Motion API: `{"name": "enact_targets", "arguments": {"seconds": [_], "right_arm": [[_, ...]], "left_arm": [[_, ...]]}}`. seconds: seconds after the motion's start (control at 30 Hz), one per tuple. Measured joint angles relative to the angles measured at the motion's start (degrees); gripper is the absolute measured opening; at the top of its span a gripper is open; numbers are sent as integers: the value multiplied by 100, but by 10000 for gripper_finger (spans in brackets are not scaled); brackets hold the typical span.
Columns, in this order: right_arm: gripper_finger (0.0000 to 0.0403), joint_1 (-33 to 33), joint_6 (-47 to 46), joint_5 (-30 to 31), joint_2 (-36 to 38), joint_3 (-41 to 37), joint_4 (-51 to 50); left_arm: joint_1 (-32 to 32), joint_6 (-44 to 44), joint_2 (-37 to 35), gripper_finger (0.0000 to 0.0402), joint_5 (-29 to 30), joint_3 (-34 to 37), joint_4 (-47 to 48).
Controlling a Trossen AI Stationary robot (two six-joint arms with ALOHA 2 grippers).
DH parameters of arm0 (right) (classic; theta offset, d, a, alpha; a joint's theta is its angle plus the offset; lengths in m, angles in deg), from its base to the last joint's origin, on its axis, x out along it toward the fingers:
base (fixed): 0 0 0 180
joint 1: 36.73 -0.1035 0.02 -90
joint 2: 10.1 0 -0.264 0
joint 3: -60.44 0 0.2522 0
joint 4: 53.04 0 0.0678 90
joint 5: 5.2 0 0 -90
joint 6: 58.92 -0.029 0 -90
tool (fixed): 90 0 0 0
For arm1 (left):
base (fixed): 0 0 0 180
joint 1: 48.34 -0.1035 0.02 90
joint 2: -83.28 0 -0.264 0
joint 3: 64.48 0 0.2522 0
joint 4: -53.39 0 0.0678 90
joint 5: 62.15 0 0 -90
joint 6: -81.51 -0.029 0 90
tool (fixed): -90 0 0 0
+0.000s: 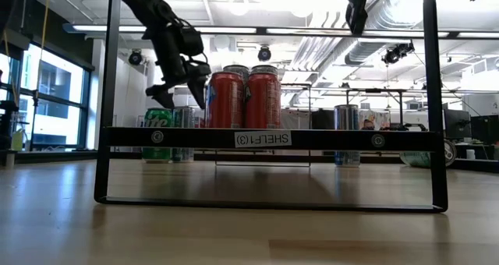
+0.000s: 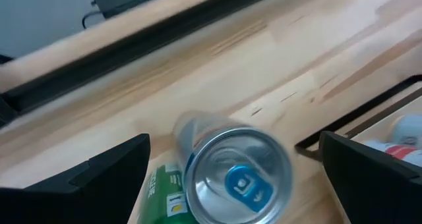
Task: Place canned beverage on shelf
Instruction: Put the left blue soda can on the shelf
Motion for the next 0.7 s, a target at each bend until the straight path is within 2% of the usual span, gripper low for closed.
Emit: {"name": "enact_targets", "arguments": {"seconds": [0.2, 0.47, 0.57, 0.7], "right_arm": [[0, 0, 1, -2, 0, 0, 2], [0, 0, 10, -2, 0, 0, 4], [0, 0, 10, -2, 0, 0, 4], [0, 0, 11, -2, 0, 0, 3]], "left_arm": [[44, -193, 203, 396, 59, -2, 320], [121, -195, 196, 391, 181, -2, 205], [156, -193, 198, 369, 244, -2, 184], [182, -88, 209, 312, 381, -1, 189]]}}
